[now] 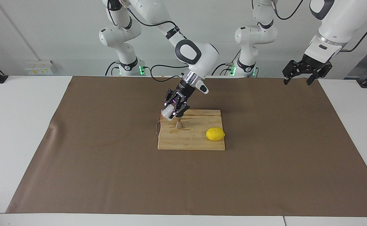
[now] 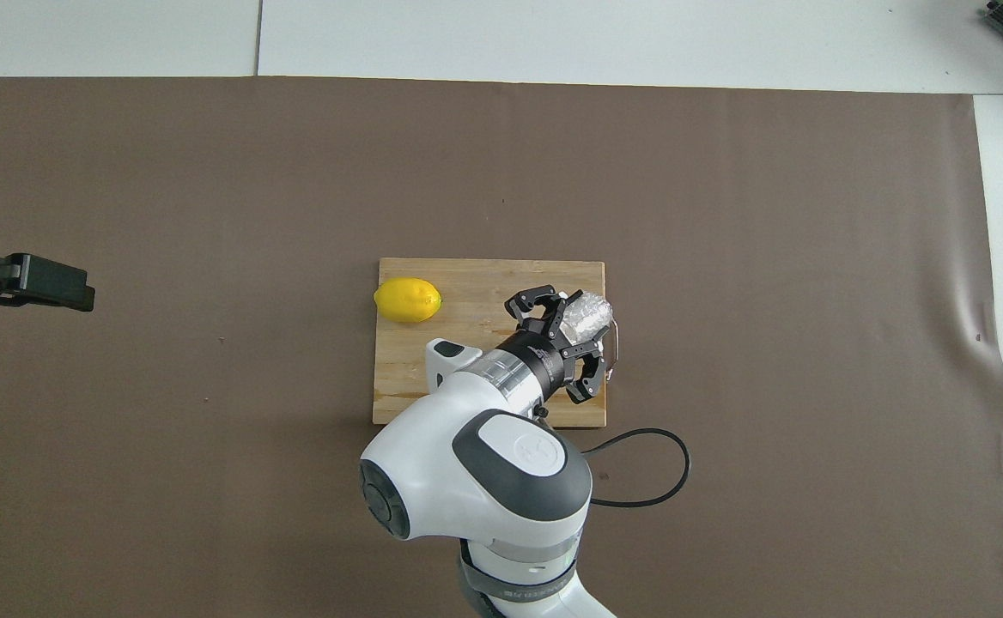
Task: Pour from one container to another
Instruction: 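Hold the white cup tilted over the jigger with the right gripper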
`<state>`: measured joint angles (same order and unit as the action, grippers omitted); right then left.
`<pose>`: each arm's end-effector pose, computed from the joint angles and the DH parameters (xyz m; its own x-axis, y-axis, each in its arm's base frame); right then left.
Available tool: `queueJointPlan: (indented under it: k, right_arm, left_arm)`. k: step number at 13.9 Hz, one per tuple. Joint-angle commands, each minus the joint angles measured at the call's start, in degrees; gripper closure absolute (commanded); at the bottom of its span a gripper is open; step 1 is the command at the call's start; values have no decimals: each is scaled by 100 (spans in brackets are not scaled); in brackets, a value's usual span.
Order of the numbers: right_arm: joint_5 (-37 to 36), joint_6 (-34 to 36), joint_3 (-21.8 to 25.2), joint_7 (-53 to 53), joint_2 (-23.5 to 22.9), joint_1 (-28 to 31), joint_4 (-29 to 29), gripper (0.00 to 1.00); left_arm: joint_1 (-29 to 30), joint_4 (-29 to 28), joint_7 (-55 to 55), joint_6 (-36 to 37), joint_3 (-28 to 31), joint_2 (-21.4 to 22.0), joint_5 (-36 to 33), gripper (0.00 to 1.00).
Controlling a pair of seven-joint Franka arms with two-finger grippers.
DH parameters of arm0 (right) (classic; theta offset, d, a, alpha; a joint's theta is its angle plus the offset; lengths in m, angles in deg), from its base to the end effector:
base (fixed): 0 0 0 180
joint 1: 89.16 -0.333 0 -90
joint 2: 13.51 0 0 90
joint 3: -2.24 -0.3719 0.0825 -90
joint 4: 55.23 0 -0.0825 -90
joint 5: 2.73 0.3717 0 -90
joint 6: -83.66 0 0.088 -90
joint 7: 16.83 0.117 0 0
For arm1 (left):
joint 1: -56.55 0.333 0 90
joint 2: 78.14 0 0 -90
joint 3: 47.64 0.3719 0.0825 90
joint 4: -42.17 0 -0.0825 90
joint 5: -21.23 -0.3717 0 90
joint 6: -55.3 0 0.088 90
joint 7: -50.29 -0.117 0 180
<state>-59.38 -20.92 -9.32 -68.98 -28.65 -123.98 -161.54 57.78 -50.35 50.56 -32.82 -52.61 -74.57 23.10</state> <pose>0.4814 0.3803 0.4433 -0.2880 0.5714 -0.7685 0.8061 0.5779 0.1276 0.5142 -0.0393 0.6803 0.9980 -0.0613 -0.0148 -0.0609 -0.9978 0.0272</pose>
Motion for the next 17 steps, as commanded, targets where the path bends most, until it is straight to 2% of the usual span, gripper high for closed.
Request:
queueJointPlan:
  k: [1,10,17]
  right_arm:
    - [-206,-27,-57,239,231,19,-311,100]
    - [-329,-44,-57,275,266,1,-391,100]
    - [-83,-202,-75,257,301,89,-338,100]
  left_arm:
    - [97,-56,-62,58,-47,91,86,0]
    - [97,-56,-62,58,-47,91,86,0]
    - [97,-56,-62,58,-47,91,86,0]
